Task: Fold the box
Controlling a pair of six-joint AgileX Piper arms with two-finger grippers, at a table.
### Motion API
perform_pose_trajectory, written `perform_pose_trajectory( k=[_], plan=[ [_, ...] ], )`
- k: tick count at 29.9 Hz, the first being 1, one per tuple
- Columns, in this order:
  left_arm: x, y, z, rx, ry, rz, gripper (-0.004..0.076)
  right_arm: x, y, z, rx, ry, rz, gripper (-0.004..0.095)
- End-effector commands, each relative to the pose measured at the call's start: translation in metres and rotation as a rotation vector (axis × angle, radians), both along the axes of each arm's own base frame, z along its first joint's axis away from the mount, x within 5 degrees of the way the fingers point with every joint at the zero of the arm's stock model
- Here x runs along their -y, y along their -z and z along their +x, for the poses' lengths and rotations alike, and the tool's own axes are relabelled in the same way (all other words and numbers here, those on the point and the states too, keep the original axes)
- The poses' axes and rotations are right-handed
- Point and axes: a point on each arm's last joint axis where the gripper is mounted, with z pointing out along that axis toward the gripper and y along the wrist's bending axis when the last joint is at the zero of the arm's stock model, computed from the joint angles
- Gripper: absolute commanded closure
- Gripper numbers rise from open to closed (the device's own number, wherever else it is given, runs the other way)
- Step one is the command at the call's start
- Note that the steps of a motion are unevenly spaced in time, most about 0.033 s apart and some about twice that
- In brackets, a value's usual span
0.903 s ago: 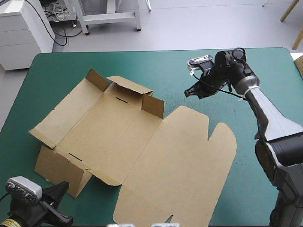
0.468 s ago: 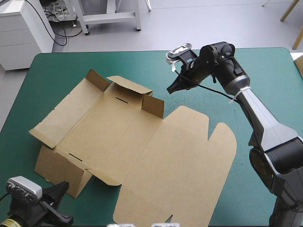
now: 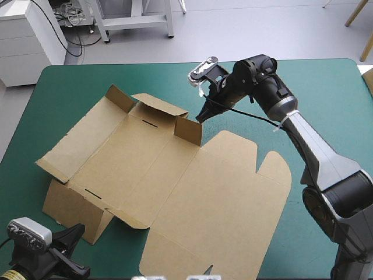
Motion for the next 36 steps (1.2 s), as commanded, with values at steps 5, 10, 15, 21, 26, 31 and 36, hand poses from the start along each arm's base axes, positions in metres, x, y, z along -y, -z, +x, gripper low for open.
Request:
perform_pose_trajectory(
  k=[5,10,15,21,26,31,36],
  plan=[
    [0.001,-0.014,0.002,0.074,0.0,-0.045,0.0731,0.0,-0.038,-0.016,0.132,-0.111,0.084,0.0707],
    [0.001,-0.014,0.002,0.074,0.0,-0.045,0.0731,-0.004,-0.03,-0.011,0.12,-0.124,0.08,0.0414],
    [0.001,-0.014,0.002,0.074,0.0,-0.045,0.0731,-0.01,-0.013,-0.001,0.086,-0.126,0.065,0.0384],
    [0.001,-0.014,0.002,0.076,-0.001,-0.041,0.0731,-0.031,0.012,0.009,0.074,-0.155,0.044,0.0384],
    [0.001,-0.014,0.002,0.076,-0.001,-0.041,0.0731,-0.049,0.03,0.015,0.086,-0.193,0.026,0.0384],
    [0.001,-0.014,0.002,0.076,-0.001,-0.041,0.0731,-0.057,0.046,0.026,0.066,-0.196,0.013,0.0384],
    [0.001,-0.014,0.002,0.076,-0.001,-0.041,0.0731,-0.064,0.054,0.035,0.058,-0.201,0.011,0.0396]
  ],
)
